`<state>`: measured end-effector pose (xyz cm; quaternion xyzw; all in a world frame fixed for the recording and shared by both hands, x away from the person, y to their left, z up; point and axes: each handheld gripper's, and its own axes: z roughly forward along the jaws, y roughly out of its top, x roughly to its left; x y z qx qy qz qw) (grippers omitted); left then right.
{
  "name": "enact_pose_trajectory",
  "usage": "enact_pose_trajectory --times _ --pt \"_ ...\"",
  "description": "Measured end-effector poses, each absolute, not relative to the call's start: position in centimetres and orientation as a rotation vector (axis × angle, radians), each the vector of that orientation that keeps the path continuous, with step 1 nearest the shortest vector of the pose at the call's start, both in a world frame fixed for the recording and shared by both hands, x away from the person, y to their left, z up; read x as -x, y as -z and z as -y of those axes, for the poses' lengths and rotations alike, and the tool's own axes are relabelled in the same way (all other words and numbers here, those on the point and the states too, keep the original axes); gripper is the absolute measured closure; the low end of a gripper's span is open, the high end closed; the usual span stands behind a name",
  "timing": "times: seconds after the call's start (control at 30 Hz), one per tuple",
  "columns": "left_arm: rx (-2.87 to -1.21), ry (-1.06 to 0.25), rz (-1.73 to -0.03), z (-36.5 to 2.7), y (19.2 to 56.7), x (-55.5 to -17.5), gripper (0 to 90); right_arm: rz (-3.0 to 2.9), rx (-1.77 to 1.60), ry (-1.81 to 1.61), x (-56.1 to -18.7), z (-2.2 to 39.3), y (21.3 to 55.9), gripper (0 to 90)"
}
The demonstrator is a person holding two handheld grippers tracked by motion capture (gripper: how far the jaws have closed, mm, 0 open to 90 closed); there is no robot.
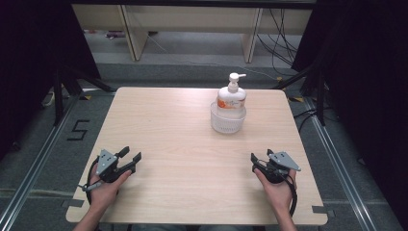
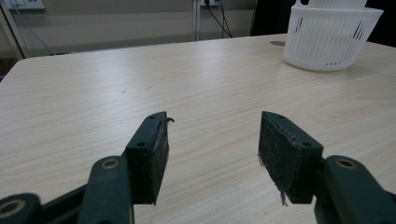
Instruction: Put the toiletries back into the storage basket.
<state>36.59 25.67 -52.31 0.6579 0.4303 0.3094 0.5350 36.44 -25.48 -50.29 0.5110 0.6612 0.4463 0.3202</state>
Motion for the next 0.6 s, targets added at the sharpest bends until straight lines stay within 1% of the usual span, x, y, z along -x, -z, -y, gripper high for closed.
enact_pose_trajectory --times 0.03,0.07,0.33,0.37,0.6 --pt "-1.565 -0.735 -1.023 -25.69 52.32 -36.59 42.2 -1.724 -1.412 -1.161 -36.0 25.14 50.23 34.4" --pt "-1.562 -0.733 -1.021 -25.69 52.33 -36.6 42.2 -1.729 -1.342 -1.171 -36.29 25.29 50.49 34.4" --pt "-1.566 -0.733 -1.024 -25.7 52.32 -36.6 42.1 -1.715 -1.376 -1.186 -36.01 24.79 50.76 34.4" --pt "-1.568 -0.732 -1.024 -25.71 52.31 -36.62 42.1 -1.732 -1.322 -1.16 -36.14 25.12 50.74 34.4" --pt "-1.566 -0.729 -1.027 -25.72 52.31 -36.67 42.2 -1.743 -1.342 -1.17 -36.06 24.98 50.8 34.3"
